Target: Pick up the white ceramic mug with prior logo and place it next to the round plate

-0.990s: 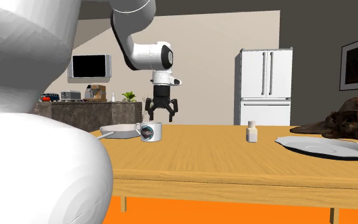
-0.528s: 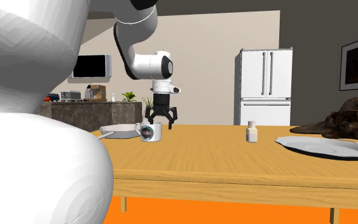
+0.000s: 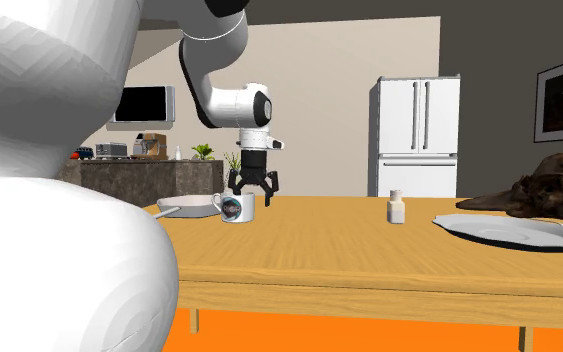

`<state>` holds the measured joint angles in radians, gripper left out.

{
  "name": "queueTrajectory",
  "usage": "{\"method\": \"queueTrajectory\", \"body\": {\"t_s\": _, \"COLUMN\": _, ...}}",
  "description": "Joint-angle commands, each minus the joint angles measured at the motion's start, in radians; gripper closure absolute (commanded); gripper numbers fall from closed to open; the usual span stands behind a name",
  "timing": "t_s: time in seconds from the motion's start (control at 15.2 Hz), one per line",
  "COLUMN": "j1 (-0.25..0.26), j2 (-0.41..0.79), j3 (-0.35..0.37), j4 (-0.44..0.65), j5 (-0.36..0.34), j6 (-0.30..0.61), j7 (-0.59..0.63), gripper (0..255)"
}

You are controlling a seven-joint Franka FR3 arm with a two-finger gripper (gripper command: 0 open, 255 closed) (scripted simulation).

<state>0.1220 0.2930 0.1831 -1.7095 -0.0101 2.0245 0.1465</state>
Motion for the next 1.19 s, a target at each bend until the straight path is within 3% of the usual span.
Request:
{"method": "queueTrajectory", "body": {"t_s": 0.0, "j1": 0.000, "j2": 0.000, "j3": 0.000, "j4": 0.000, "j5": 0.000, "j6": 0.000, "j7": 0.000, "gripper": 255}}
{"method": "queueTrajectory", "body": {"t_s": 0.59, "j1": 0.000, "j2": 0.000, "j3": 0.000, "j4": 0.000, "j5": 0.000, "j6": 0.000, "j7": 0.000, "gripper": 255}}
{"method": "queueTrajectory", "body": {"t_s": 1.12, "j1": 0.000, "j2": -0.023, "j3": 0.002, "j4": 0.076, "j5": 0.004, "j6": -0.099, "j7": 0.000, "gripper": 255}}
